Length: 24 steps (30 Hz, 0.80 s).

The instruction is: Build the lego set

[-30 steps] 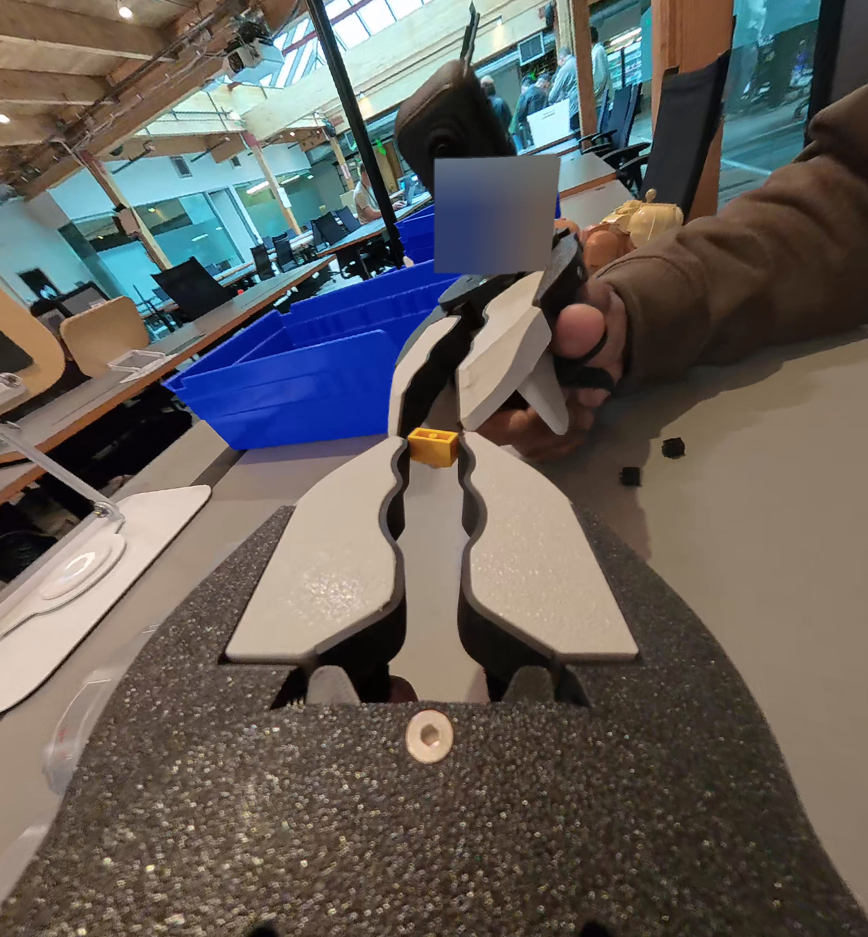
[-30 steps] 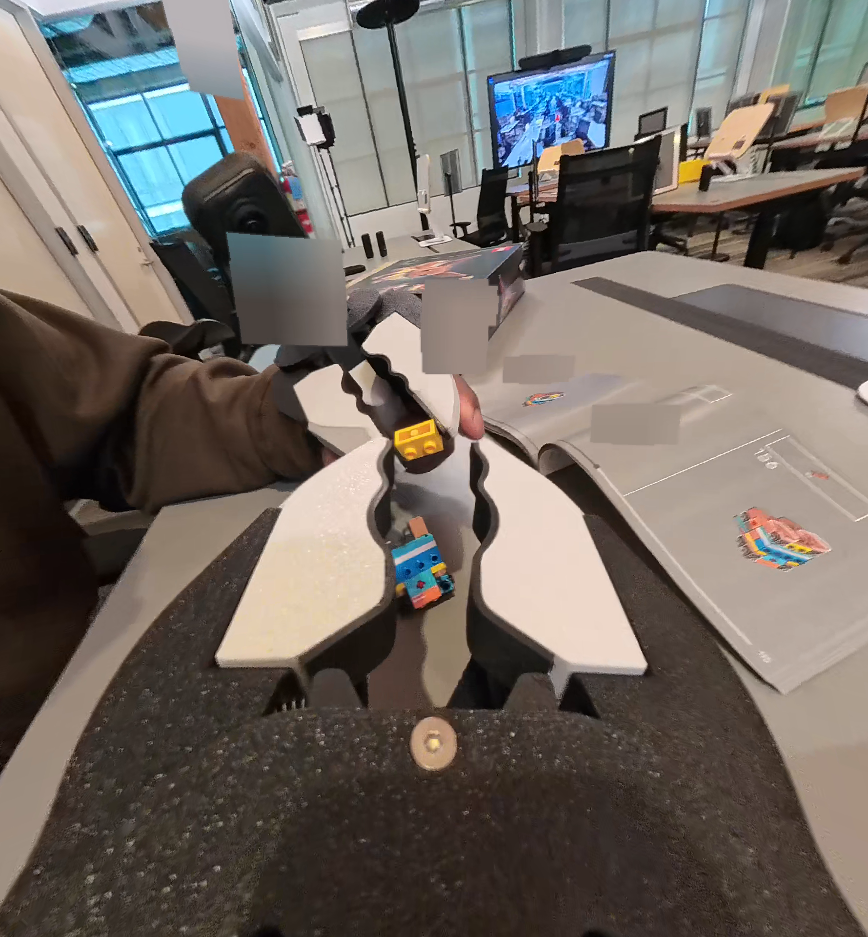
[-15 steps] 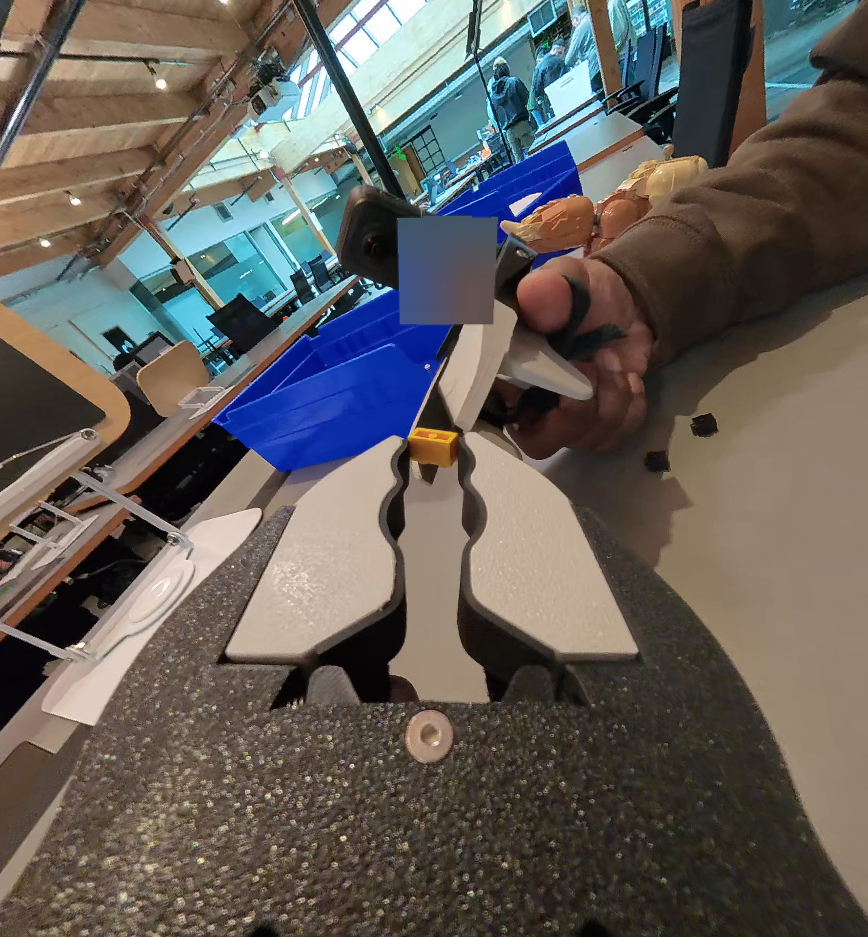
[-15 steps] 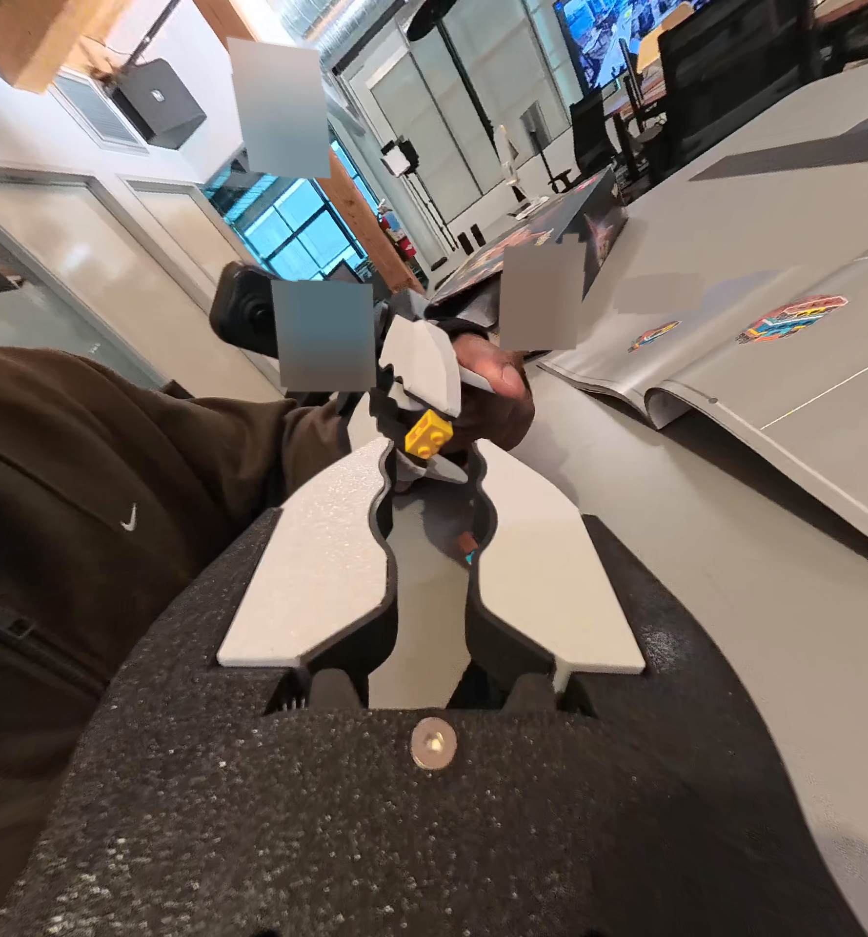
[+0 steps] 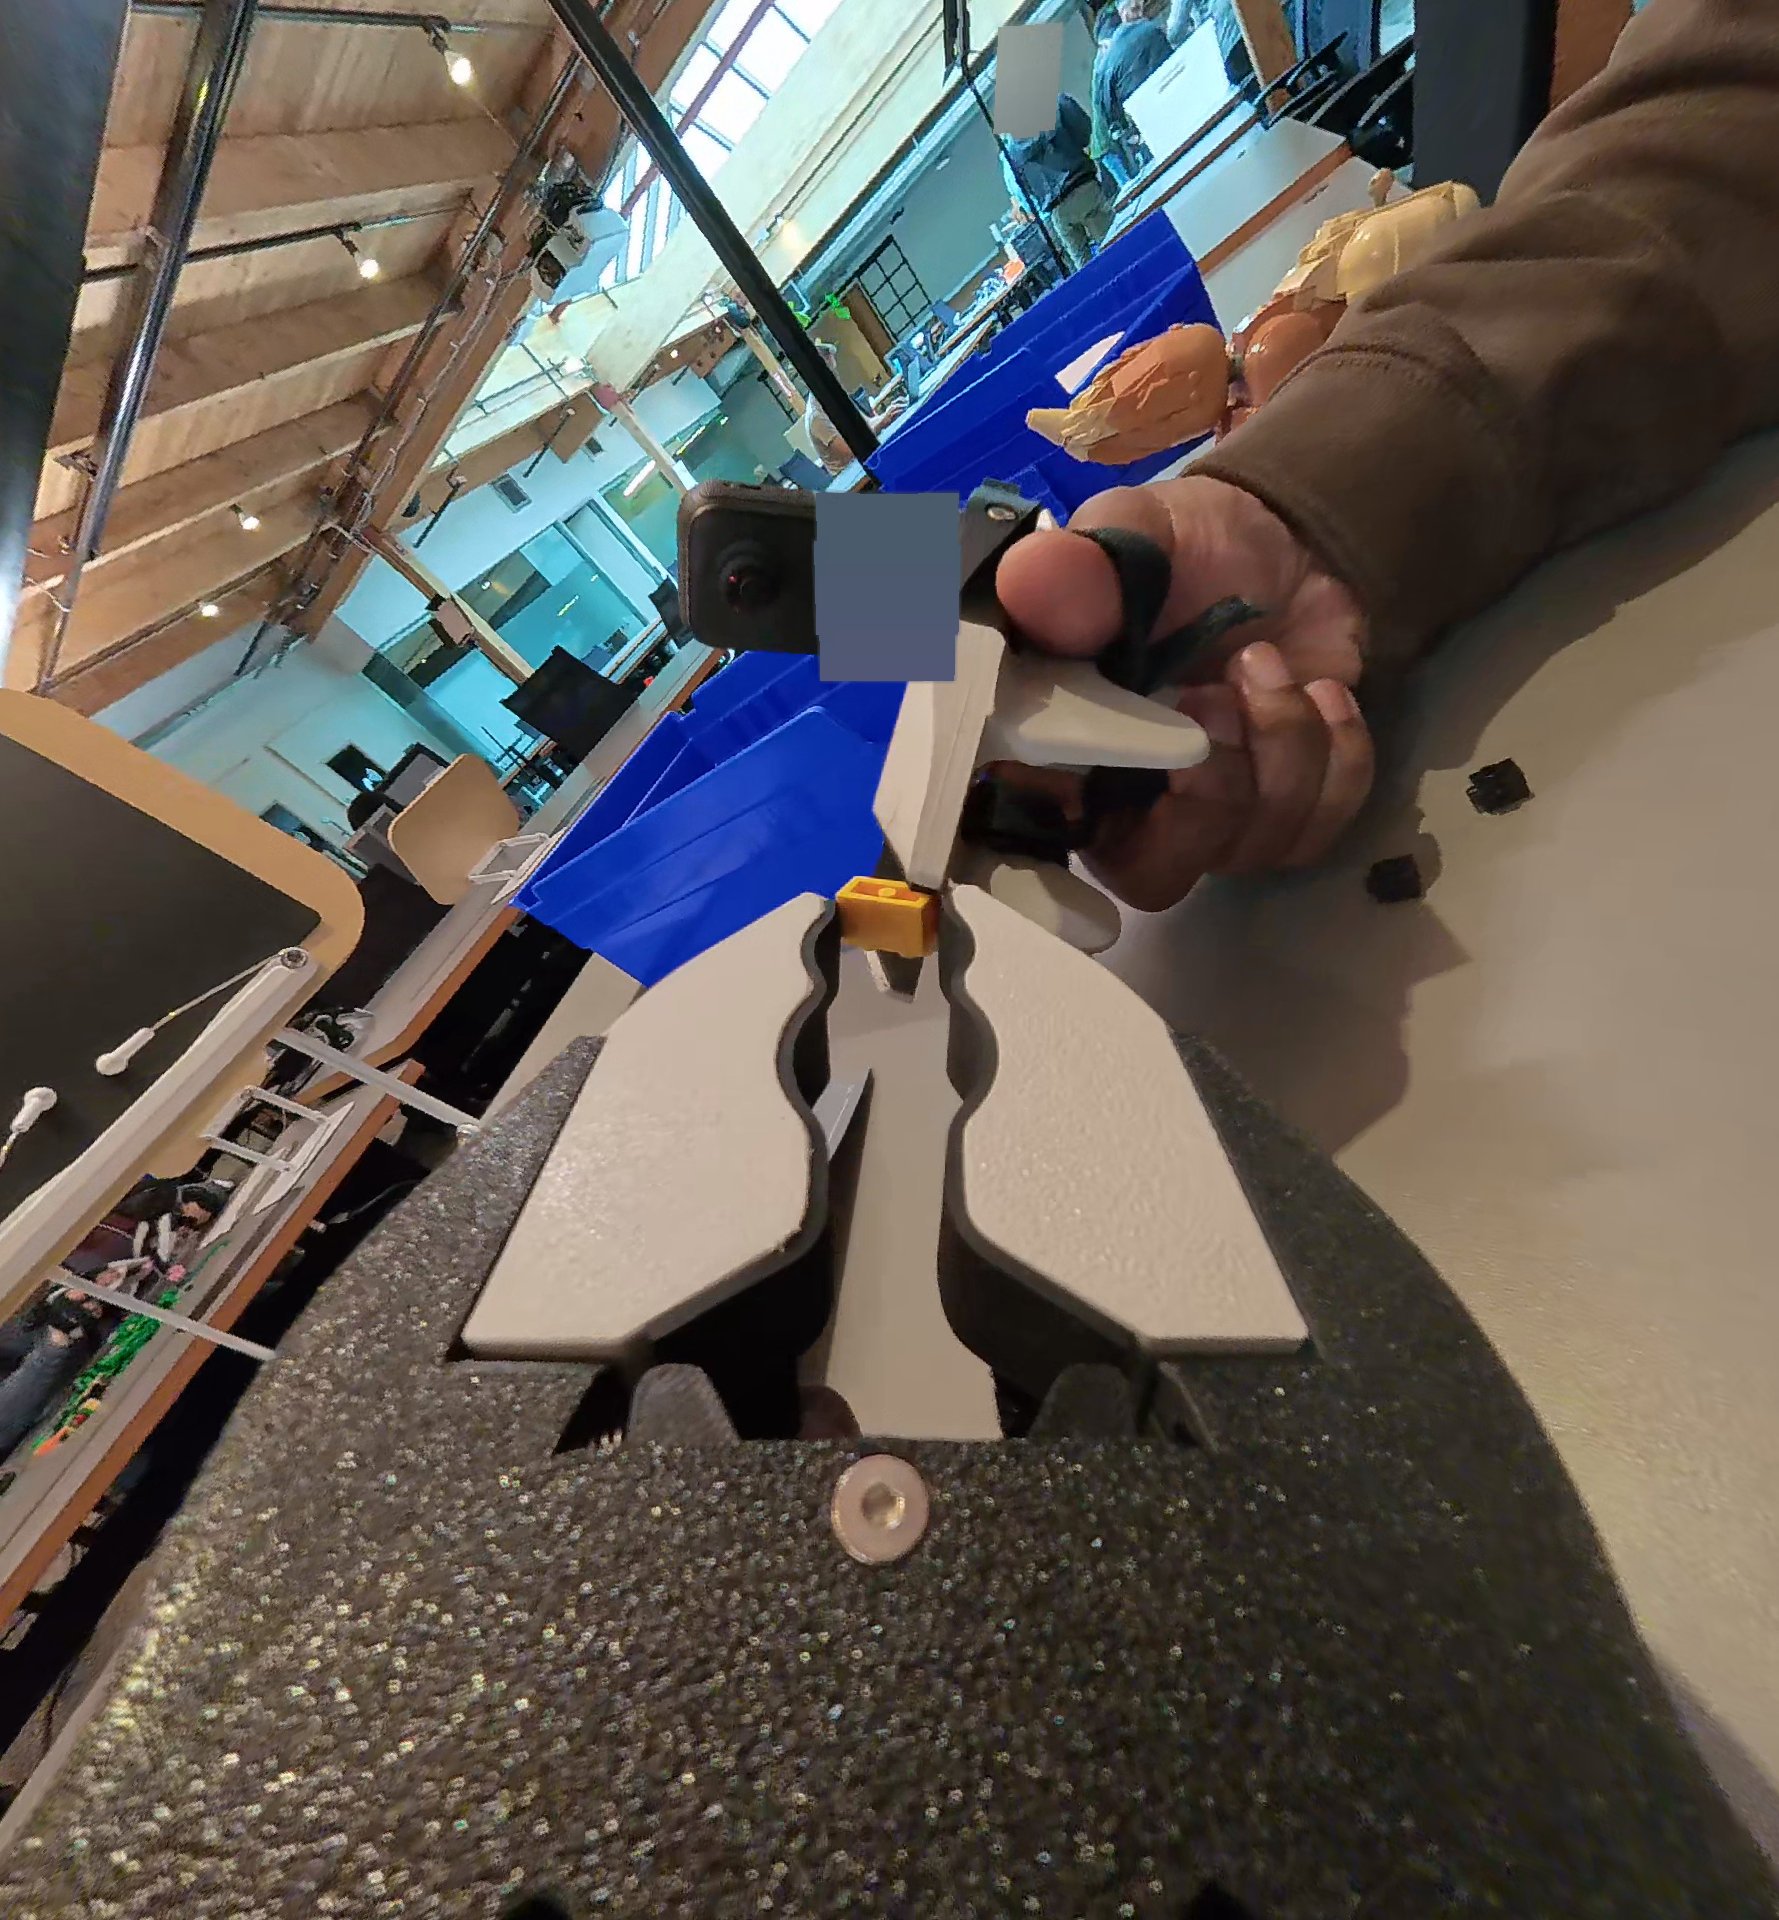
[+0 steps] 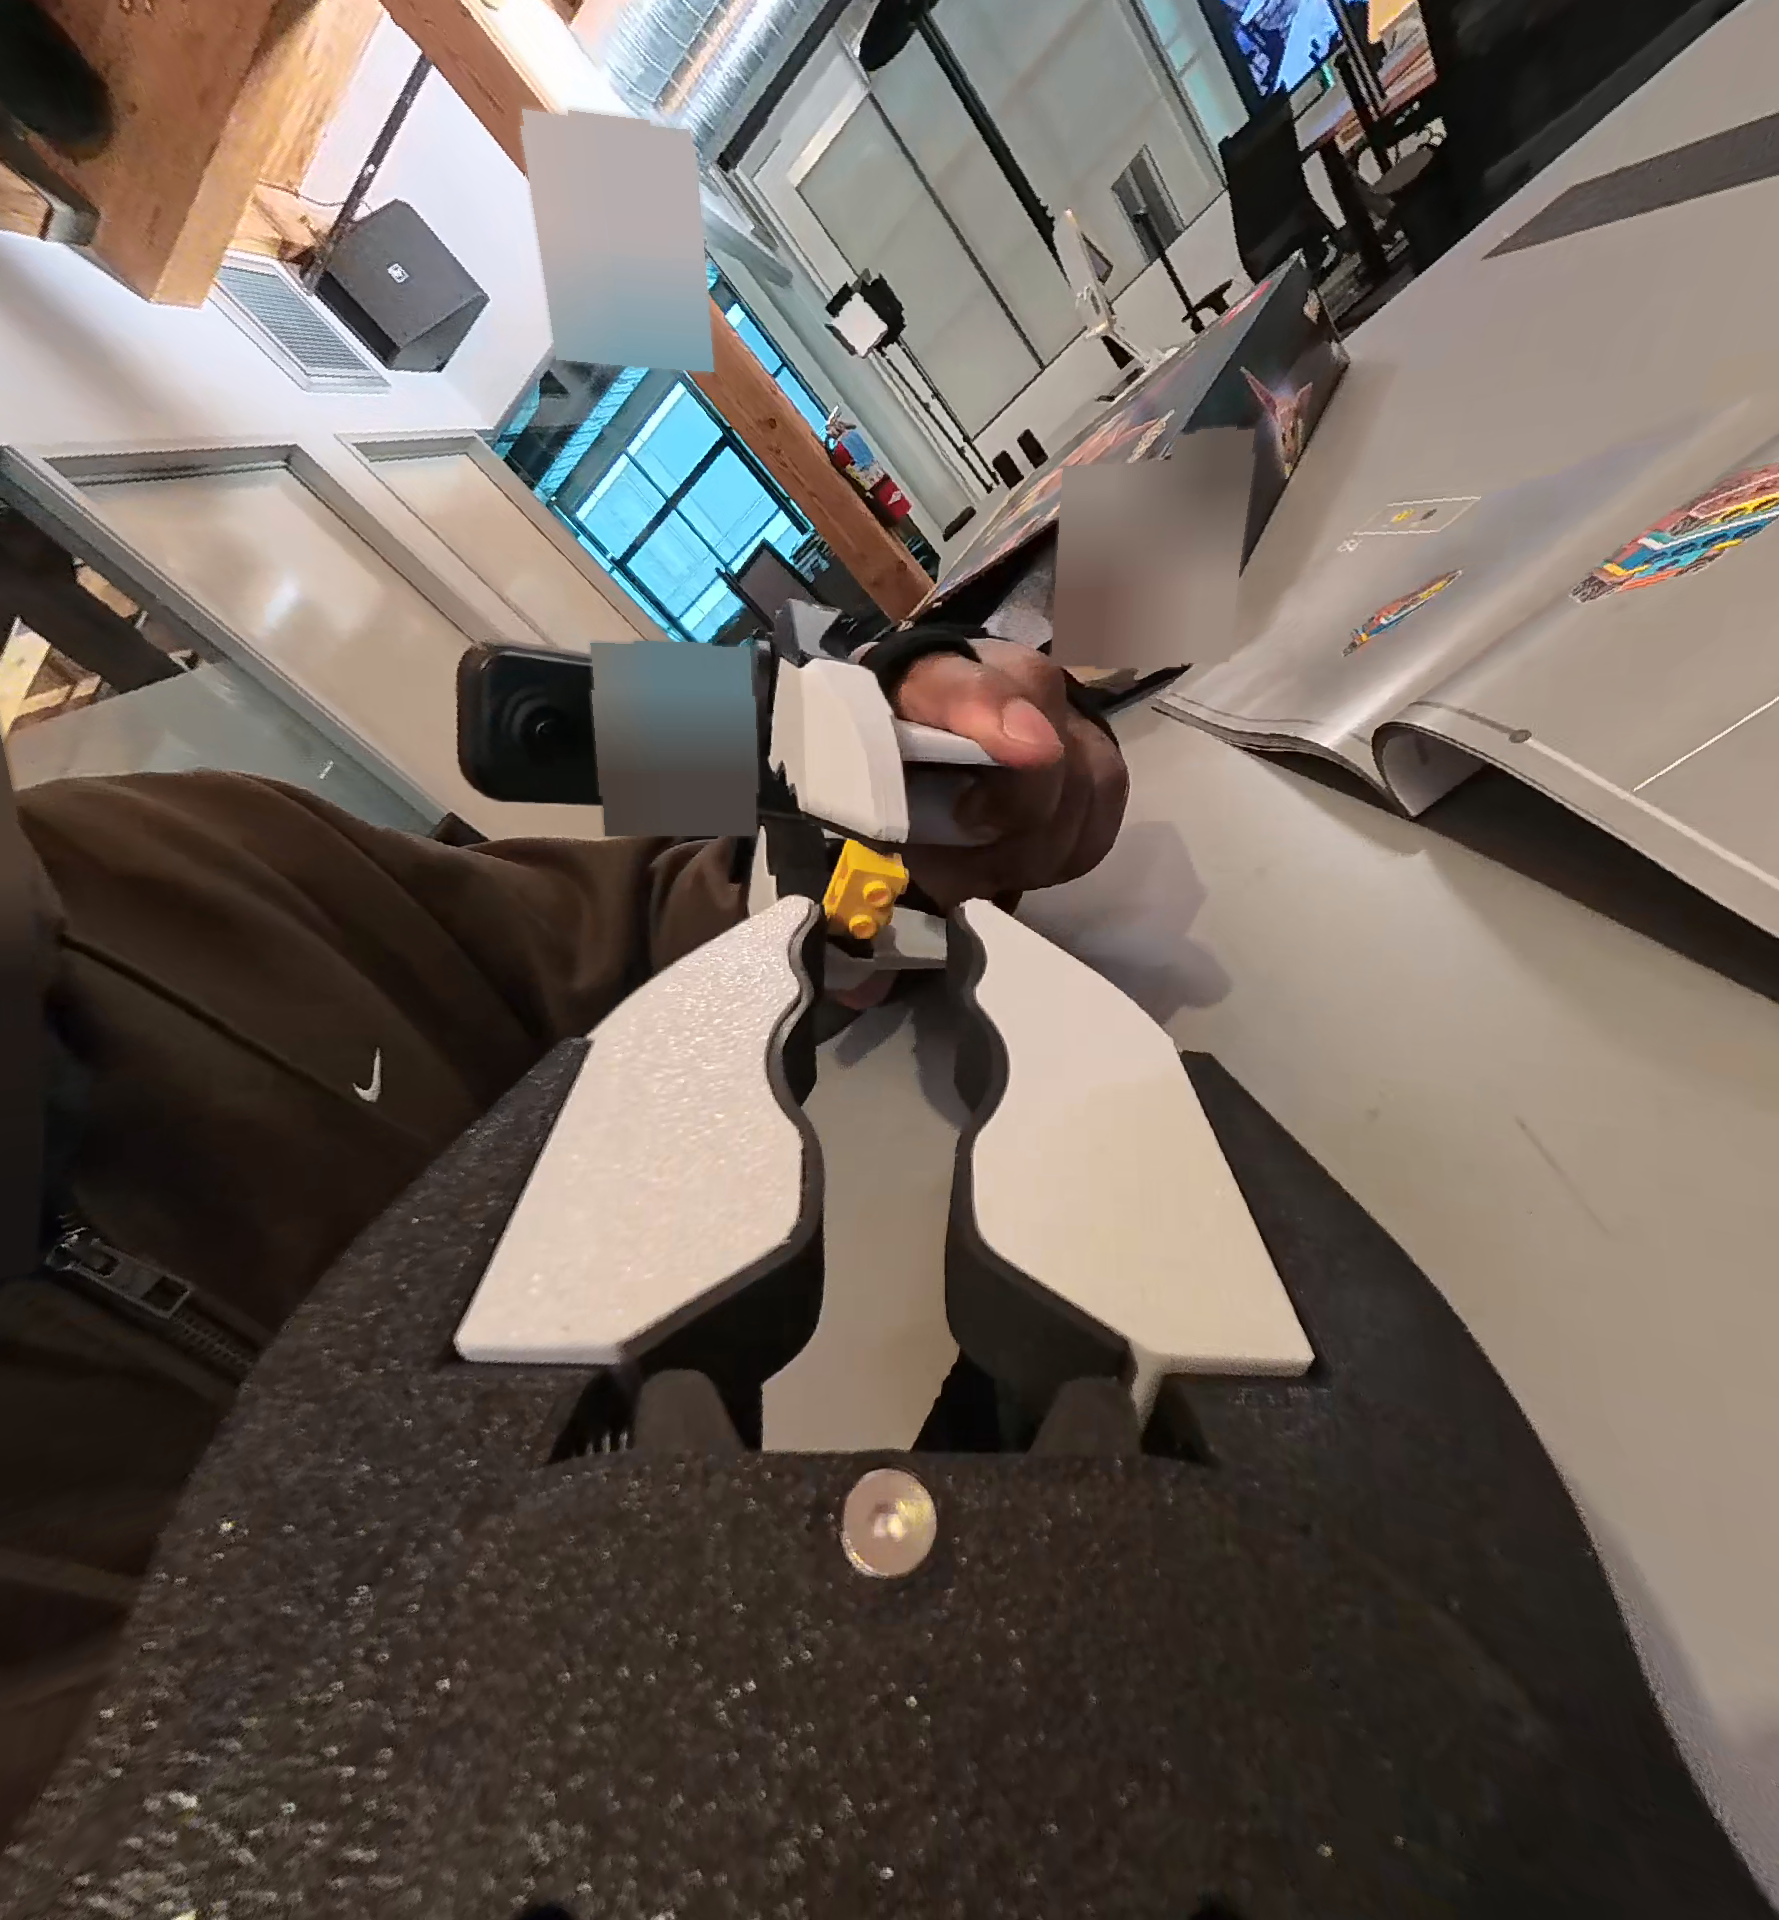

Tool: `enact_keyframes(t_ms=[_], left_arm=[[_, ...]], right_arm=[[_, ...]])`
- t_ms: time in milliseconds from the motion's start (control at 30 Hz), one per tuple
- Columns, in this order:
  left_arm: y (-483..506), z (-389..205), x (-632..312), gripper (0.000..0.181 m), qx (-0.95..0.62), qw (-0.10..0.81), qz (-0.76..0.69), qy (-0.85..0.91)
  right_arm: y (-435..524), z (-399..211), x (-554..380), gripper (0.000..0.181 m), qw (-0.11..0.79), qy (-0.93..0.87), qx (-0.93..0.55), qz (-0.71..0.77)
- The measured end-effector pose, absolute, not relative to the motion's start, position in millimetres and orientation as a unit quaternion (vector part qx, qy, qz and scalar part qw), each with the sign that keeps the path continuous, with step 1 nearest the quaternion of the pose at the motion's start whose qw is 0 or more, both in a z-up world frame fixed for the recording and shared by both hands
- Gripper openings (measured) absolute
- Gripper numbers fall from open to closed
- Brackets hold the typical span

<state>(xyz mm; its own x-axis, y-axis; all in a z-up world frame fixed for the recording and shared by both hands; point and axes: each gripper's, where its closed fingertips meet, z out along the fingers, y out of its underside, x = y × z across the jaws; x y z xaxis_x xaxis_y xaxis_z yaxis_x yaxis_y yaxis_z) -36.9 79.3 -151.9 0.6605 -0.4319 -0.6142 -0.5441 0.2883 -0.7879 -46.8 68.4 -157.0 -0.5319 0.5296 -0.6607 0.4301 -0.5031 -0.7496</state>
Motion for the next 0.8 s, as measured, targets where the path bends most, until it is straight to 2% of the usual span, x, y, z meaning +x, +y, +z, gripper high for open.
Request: enact_keyframes(t_ms=[533, 667, 800], left_arm=[[80, -162, -37, 0.019, -0.598, 0.673, 0.051, 0.432], [73, -166, -43, 0.034, -0.64, 0.635, -0.026, 0.431], [58, -185, -55, 0.048, -0.726, 0.532, -0.127, 0.417]], right_arm=[[70, -160, -47, 0.011, 0.004, -0.478, -0.499, 0.722], [77, -159, -49, 0.011, 0.014, -0.473, -0.506, 0.721], [85, -160, -49, 0.011, 0.028, -0.476, -0.515, 0.713]])
